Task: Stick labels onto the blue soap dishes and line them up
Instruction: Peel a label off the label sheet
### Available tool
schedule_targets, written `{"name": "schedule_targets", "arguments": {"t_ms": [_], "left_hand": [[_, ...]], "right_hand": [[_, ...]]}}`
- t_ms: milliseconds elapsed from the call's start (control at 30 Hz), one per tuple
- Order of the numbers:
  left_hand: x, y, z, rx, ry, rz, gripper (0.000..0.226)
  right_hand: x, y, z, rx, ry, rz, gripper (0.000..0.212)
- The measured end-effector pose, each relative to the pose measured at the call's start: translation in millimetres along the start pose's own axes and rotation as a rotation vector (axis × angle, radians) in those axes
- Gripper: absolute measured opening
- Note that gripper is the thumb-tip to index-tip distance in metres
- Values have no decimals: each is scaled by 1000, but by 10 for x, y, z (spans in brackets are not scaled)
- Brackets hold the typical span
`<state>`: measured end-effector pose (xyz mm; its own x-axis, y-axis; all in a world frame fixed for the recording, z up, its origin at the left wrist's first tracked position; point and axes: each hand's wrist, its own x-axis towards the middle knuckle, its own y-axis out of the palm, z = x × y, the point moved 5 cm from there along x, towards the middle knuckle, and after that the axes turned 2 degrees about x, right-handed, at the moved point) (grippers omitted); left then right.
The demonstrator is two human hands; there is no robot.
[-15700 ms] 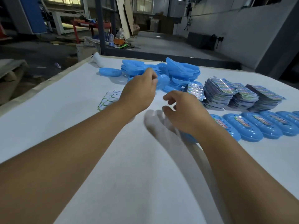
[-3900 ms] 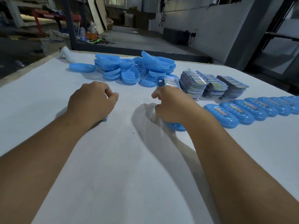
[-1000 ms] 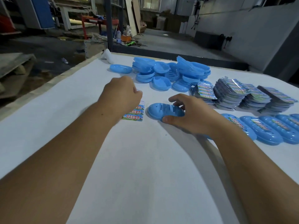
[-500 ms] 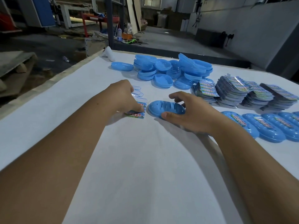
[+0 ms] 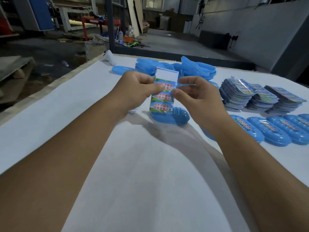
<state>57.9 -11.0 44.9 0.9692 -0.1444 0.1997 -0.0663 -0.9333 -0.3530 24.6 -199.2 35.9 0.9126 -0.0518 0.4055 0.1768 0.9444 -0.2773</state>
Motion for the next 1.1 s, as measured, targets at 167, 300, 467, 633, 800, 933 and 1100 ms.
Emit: {"name": "schedule_targets", "arguments": {"t_ms": [167, 300, 467, 633, 800, 933, 1100], "left_hand": [[-24, 116, 5, 67, 19, 40, 10], [-15, 60, 22, 91, -8, -21, 16], [-32, 99, 9, 178, 51, 7, 19], [-28, 100, 5, 212, 80, 15, 19], [-18, 95, 8, 212, 93, -10, 21], [-17, 123, 2, 222, 134, 31, 19], [-29, 166, -18, 212, 204, 37, 19]], "right_hand": [[0, -27, 24, 112, 33, -8, 18], [17, -93, -12, 59, 74, -60, 19], [10, -82, 12, 59, 79, -33, 21], [-4, -67, 28, 74, 86, -17, 20], [-7, -71, 25, 67, 114, -30, 18], [10, -117, -38, -121, 97, -120, 30], [-7, -76, -6, -141, 46, -74, 18]]}}
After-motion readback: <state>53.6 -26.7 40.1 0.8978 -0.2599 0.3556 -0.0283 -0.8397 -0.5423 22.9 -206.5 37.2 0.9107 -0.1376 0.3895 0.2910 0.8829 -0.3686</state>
